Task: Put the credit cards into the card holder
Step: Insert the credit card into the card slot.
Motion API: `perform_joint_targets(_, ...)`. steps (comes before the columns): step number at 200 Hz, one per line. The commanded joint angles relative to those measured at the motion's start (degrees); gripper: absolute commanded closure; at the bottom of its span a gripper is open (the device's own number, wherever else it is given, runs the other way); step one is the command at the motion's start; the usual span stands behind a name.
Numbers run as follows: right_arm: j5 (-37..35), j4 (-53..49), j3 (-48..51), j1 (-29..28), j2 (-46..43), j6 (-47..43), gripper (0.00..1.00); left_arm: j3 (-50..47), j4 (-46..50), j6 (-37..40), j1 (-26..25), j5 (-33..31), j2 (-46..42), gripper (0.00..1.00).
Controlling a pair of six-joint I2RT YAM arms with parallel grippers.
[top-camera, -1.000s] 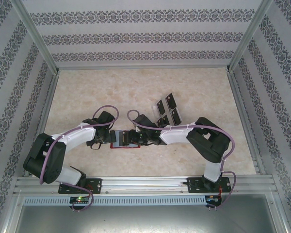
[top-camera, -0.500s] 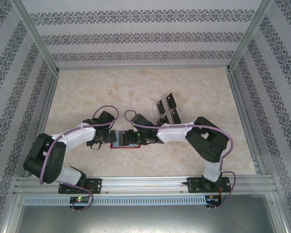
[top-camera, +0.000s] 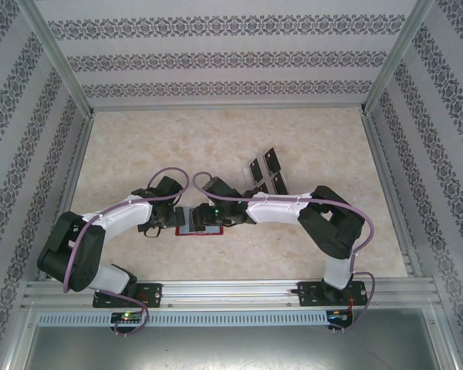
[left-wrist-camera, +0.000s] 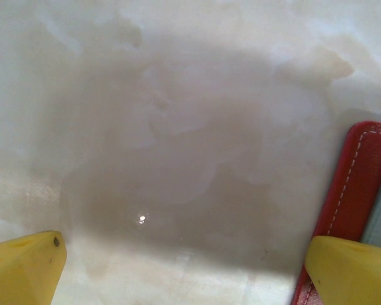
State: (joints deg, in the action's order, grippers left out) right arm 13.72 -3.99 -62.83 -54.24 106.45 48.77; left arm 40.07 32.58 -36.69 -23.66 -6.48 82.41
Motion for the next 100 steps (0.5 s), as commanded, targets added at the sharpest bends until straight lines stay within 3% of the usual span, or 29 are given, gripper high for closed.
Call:
perform_joint_targets(1, -0.5, -1.5, -2.0, -0.6, 1.6, -1.5, 0.54, -2.1, -1.5, -0.5, -1.2, 2.6, 1.7, 0.0)
perform_joint_targets(100, -2.3, -2.3, -0.3, -0.4, 0.7, -1.6, 0.54, -2.3, -1.7, -0.6, -1.3, 2.8, 1.6, 0.0)
